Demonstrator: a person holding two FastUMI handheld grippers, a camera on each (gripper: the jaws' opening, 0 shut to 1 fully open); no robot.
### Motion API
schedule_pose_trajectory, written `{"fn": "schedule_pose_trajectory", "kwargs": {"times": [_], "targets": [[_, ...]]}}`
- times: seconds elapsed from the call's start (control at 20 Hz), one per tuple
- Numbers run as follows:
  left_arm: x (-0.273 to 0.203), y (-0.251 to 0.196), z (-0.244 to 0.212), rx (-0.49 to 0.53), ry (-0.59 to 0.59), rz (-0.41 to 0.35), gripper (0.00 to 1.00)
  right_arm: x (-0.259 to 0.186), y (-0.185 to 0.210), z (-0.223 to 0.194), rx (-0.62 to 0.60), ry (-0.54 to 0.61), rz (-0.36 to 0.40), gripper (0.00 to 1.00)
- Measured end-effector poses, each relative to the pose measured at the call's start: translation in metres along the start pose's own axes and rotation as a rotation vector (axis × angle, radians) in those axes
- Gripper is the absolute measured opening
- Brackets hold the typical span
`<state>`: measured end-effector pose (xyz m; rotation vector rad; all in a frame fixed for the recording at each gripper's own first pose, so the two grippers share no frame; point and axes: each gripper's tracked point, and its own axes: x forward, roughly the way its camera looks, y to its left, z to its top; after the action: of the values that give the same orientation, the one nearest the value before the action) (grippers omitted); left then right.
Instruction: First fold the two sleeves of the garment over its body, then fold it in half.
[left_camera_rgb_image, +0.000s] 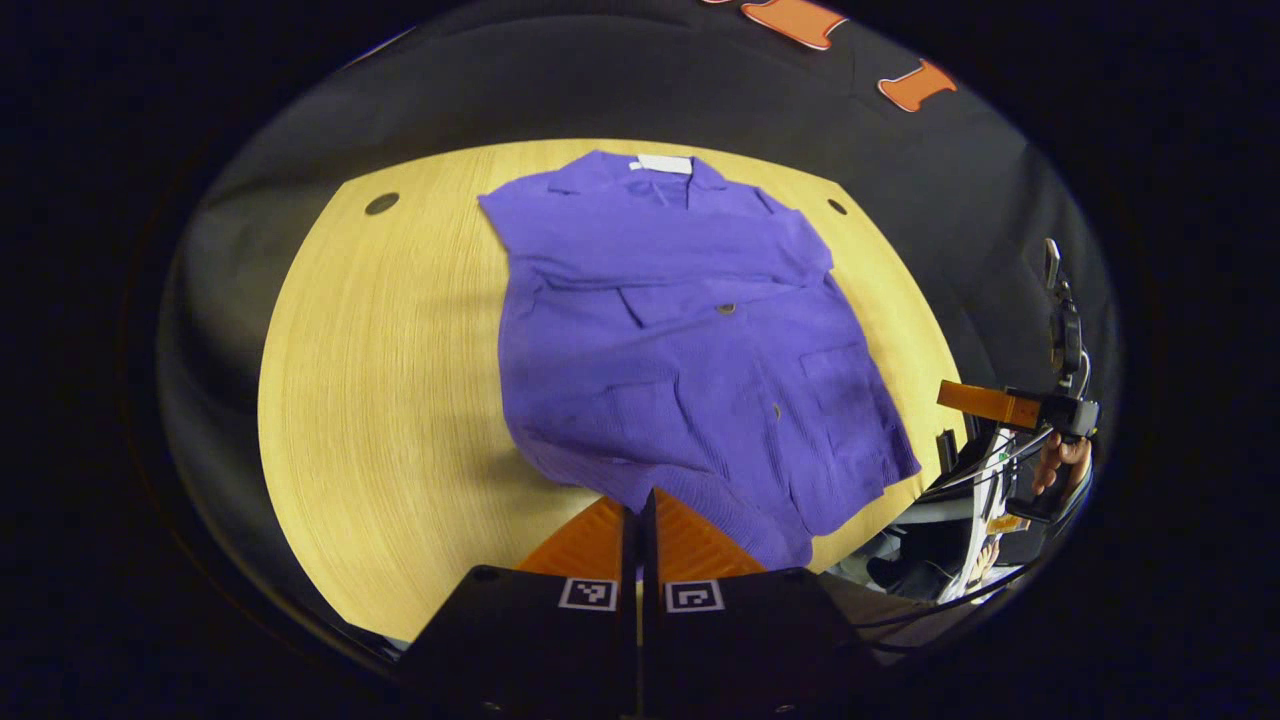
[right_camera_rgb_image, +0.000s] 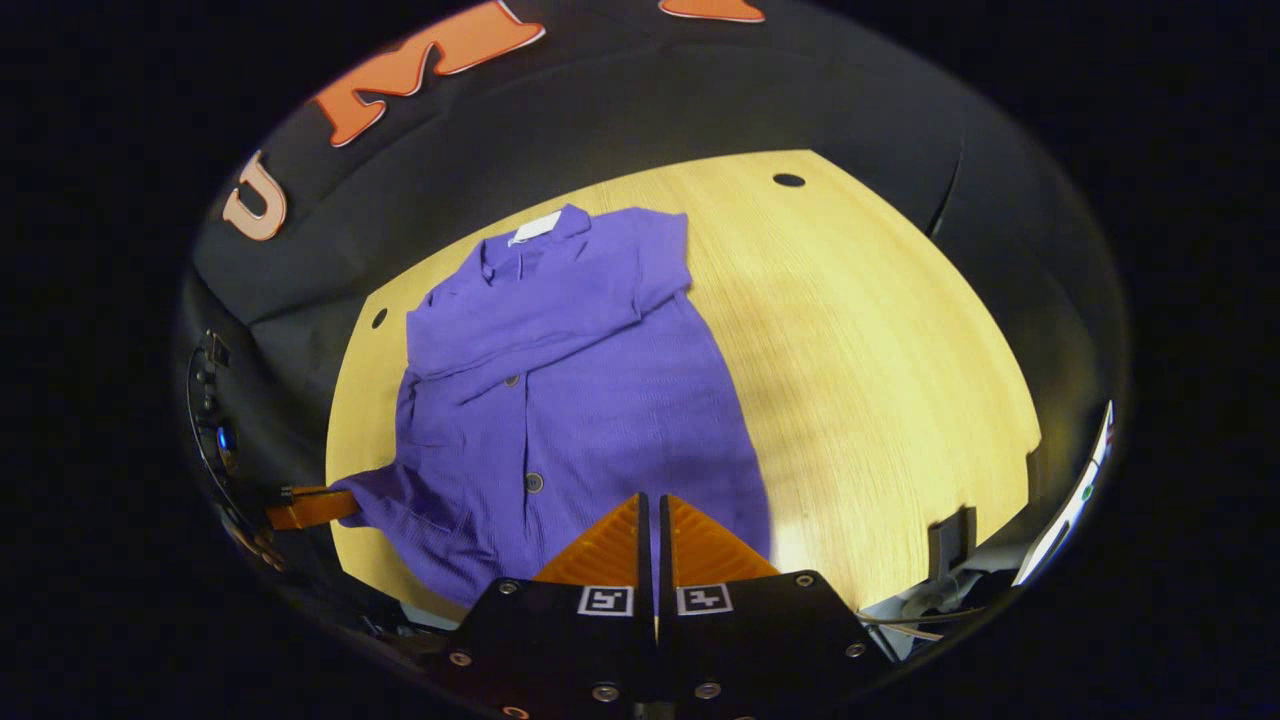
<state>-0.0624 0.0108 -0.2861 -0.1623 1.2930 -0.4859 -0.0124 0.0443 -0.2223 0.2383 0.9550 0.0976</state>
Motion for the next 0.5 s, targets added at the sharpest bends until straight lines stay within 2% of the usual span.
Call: {"fn": "schedule_pose_trajectory", "kwargs": {"times": [0.1,0.2,0.25,0.45,0.5], "targets": [[0.0,0.0,0.007,0.035,-0.007,-0.013,0.03,0.003,-0.014,-0.008,-0.018,0.021,-0.076,0.01],[0.003,-0.005,0.009,0.05,0.005,-0.032,0.03,0.006,-0.03,-0.036,-0.053,0.095,-0.135,0.02],[0.004,-0.005,0.008,0.047,0.015,-0.035,0.03,0.012,-0.038,-0.059,-0.075,0.135,-0.165,0.06],[0.005,0.001,0.002,0.022,0.032,-0.019,0.04,0.031,-0.05,-0.086,-0.109,0.199,-0.171,0.34],[0.005,0.004,0.001,0.014,0.035,-0.007,0.04,0.037,-0.054,-0.087,-0.112,0.203,-0.165,0.66]]}}
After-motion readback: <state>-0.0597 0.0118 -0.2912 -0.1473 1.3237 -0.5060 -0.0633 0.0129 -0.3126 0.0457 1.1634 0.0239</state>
